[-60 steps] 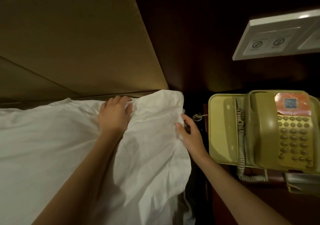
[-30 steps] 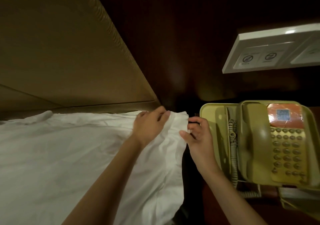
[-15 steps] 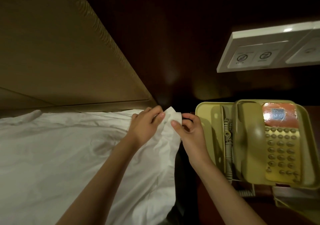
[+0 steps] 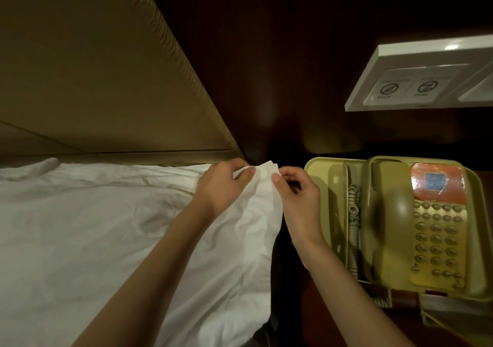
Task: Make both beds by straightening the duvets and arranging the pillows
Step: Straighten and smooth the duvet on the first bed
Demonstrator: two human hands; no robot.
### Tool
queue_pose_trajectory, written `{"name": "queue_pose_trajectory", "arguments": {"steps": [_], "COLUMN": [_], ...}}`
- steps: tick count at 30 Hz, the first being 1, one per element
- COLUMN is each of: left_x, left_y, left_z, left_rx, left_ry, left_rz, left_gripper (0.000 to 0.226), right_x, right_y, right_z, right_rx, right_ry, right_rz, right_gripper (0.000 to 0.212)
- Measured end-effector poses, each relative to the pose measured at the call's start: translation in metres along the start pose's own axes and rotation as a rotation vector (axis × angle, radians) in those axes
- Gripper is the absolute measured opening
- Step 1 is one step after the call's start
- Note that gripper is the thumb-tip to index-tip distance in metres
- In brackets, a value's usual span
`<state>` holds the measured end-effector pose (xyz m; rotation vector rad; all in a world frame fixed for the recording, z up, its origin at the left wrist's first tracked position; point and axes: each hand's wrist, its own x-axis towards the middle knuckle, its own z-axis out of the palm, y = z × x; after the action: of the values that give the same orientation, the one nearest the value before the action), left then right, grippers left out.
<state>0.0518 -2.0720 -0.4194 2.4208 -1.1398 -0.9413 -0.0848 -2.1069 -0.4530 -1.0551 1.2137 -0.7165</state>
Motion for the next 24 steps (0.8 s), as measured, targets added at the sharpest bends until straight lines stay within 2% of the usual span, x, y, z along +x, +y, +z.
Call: {"name": "queue_pose_trajectory", "arguments": {"steps": [5, 9, 17, 24], "left_x": [-0.001, 0.001, 0.003, 0.002], "left_y": [0.005, 0.013, 0.031, 0.042], "left_z": [-0.005, -0.009, -0.019, -0.018], "left_rx": [-0.111, -0.103, -0.132, -0.232], "left_ry": [0.012, 0.026, 0.026, 0.188], "left_rz": [0.04, 0.121, 0.272, 0.309], "left_gripper": [0.017, 0.022, 0.019, 0.012], "right_x": [0.005, 0.009, 0.016, 0.012], "right_y": [-0.005, -0.011, -0.033, -0.046], "right_z": [-0.003, -0.005, -0.007, -0.004], "right_rx": [-0.005, -0.023, -0.021, 0.02], "right_ry": [-0.042, -0.091, -0.028, -0.017], "right_rz": [-0.035, -0.077, -0.217, -0.228], "right_gripper": [0.01, 0.015, 0.019, 0.006]}}
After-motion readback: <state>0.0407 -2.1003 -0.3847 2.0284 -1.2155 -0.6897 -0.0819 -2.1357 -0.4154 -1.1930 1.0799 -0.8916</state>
